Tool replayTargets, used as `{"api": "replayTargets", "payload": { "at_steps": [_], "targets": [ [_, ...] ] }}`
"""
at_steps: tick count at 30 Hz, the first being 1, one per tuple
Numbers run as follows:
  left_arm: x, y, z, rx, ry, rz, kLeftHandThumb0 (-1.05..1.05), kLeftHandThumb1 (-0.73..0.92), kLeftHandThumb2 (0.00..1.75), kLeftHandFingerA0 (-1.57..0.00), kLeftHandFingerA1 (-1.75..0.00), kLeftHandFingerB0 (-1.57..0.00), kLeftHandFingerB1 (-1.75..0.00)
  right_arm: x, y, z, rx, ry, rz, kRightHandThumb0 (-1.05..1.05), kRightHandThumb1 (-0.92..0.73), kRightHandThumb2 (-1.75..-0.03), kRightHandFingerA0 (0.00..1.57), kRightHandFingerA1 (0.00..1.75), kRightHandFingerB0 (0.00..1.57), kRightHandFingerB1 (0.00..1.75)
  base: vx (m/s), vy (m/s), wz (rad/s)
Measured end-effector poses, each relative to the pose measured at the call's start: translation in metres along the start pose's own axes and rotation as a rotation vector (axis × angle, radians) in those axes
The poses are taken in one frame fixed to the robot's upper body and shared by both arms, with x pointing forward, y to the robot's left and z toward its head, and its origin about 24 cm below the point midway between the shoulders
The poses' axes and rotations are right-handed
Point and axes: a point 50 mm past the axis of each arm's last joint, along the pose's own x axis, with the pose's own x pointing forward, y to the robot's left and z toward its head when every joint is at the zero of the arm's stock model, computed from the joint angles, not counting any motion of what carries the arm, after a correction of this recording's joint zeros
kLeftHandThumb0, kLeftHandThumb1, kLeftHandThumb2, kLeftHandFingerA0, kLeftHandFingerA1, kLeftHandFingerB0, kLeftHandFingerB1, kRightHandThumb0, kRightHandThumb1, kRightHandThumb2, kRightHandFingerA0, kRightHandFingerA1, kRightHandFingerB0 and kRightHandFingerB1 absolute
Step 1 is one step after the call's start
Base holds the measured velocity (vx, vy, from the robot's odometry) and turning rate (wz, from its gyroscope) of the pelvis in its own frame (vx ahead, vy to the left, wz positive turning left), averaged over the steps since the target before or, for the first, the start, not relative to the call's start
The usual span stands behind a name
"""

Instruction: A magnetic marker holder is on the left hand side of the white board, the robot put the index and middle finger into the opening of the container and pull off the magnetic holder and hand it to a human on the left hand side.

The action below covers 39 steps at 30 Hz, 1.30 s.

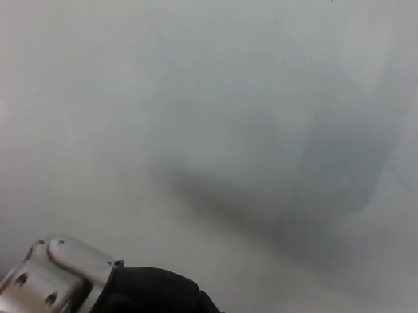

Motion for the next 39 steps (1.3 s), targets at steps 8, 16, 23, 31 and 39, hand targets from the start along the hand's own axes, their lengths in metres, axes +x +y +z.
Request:
{"api": "replayTargets", "payload": {
  "at_steps": [8, 16, 23, 31, 39],
  "targets": [
    [0.009, -0.017, -0.007, -0.117, -0.257, -0.039, -0.29, 0.53, 0.56, -1.00, -1.22, -0.80, -0.66, 0.000, 0.000, 0.000, 0.000, -0.001, 0.001, -0.62, -0.84, -0.65, 0.74, 0.58, 0.65, 0.50, 0.00, 0.000, 0.00],
    [0.009, -0.030, -0.007, -0.213, -0.501, -0.041, -0.39, 0.69, 0.60, -0.90, -1.20, -0.69, -0.88, 0.002, 0.001, 0.001, 0.000, -0.003, 0.004, -0.62, -0.85, -0.65, 0.74, 0.56, 0.65, 0.50, 0.00, 0.000, 0.00],
    [0.004, -0.039, -0.009, -0.286, -0.659, -0.021, -0.40, 0.75, 0.62, -0.86, -1.34, -0.66, -1.01, 0.004, 0.002, 0.003, -0.001, -0.010, 0.007, -0.61, -0.84, -0.65, 0.76, 0.59, 0.66, 0.50, 0.00, 0.000, 0.00],
    [-0.005, -0.052, -0.020, -0.371, -0.757, 0.020, -0.40, 0.71, 0.61, -0.91, -1.35, -0.69, -0.91, 0.007, 0.002, 0.006, -0.004, -0.019, 0.012, -0.63, -0.84, -0.65, 0.75, 0.57, 0.66, 0.49, 0.00, 0.000, 0.00],
    [-0.009, -0.064, -0.019, -0.393, -0.827, 0.034, -0.35, 0.53, 0.56, -0.95, -0.93, -0.71, -0.53, 0.007, 0.003, 0.006, -0.008, -0.020, 0.019, -0.63, -0.85, -0.65, 0.79, 0.61, 0.69, 0.50, 0.00, 0.000, 0.00]
  ]
}}
